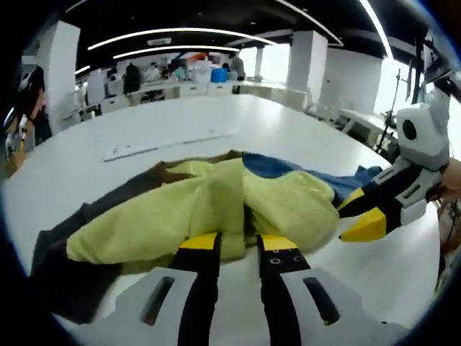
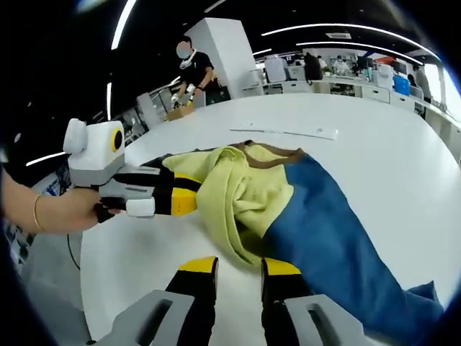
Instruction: Fold the garment on the visible template until the final outline fits inside the template.
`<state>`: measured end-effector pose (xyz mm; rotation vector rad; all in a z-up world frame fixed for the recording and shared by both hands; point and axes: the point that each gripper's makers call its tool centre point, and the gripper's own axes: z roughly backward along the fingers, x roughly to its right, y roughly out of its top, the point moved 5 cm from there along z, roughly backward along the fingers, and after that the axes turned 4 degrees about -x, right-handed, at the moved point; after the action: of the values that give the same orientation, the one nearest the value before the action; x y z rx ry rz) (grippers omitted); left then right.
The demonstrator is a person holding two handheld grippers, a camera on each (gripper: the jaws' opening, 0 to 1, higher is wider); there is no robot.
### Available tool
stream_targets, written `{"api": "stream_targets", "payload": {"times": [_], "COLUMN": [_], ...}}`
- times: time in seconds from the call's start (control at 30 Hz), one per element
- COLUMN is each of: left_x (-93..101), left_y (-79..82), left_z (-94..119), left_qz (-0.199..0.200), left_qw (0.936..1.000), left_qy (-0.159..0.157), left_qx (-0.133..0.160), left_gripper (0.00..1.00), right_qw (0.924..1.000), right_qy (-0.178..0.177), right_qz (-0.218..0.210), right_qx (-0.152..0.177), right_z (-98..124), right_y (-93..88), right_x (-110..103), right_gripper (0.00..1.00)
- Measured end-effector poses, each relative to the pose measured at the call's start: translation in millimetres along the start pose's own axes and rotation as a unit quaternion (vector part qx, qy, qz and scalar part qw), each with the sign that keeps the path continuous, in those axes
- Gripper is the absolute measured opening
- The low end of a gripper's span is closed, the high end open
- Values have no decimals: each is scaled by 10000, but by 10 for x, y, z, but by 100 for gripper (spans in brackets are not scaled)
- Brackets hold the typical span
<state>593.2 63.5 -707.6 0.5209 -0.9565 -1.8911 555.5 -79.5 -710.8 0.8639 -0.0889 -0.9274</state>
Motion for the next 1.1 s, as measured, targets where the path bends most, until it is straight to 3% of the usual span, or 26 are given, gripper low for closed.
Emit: {"api": "stream_targets", "payload": {"times": [0.2,0.43,0.6,0.73,0.8,0.87,1.1], "left_x": [-72,12,-44,-53,-48,-81,-72], "left_y": [0,-8,-25,-27,-44,-44,-6], "left_z": [-24,-45,-48,-54,-53,-38,44], "left_qz": [36,-153,-272,-216,70,52,180], "left_qw": [9997,9994,9983,9984,9992,9993,9997], "left_qy": [215,237,472,468,336,326,176], "left_qx": [-92,-187,-221,-231,-198,-181,-57], "left_gripper": [10,16,9,3,0,0,0], "right_qw": [9999,9999,9997,9996,9994,9993,9994], "right_qy": [-97,-140,-211,-266,-299,-329,-302], "right_qz": [58,75,81,114,164,191,169], "right_qx": [25,-26,-52,-59,-77,-73,-36], "right_z": [-29,-72,-64,-60,-62,-57,-49], "right_y": [17,4,2,-2,-4,-4,8], "right_x": [20,8,24,34,46,55,52], "right_gripper": [16,16,14,10,6,0,0]}}
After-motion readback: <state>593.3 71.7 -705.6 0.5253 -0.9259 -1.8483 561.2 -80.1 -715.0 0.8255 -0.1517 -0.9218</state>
